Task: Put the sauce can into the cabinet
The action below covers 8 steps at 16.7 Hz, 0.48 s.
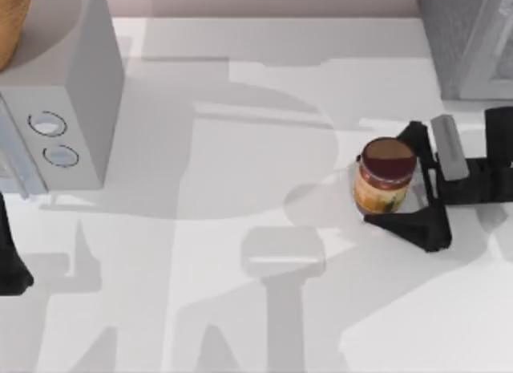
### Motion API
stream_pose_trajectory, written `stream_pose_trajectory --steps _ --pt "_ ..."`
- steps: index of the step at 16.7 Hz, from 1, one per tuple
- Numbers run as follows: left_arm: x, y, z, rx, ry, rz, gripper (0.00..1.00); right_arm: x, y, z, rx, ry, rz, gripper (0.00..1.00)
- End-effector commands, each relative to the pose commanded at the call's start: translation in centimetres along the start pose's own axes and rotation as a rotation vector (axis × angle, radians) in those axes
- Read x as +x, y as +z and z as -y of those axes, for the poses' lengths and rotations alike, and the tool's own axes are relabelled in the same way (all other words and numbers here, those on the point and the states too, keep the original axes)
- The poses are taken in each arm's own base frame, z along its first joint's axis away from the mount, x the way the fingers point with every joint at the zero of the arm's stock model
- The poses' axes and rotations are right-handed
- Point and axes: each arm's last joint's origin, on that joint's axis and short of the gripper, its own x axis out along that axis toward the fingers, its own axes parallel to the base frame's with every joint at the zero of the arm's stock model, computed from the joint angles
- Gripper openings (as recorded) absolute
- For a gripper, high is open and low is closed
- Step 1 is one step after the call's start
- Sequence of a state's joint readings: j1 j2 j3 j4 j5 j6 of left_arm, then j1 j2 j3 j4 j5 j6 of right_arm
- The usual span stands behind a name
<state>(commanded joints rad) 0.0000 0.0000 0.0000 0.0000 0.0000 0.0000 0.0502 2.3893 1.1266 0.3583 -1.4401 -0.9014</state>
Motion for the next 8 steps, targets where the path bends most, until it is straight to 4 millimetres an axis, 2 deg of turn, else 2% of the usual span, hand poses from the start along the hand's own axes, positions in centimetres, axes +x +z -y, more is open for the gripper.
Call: stream_pose_trajectory --steps 4,8 --pt "0.0 0.0 0.0 0.0 0.0 0.0 1.0 0.63 1.13 -0.16 0.001 -0.001 0.001 1.0" --pt "0.0 0.0 0.0 0.0 0.0 0.0 1.0 0.66 1.21 -0.17 0.001 -0.001 0.001 1.0"
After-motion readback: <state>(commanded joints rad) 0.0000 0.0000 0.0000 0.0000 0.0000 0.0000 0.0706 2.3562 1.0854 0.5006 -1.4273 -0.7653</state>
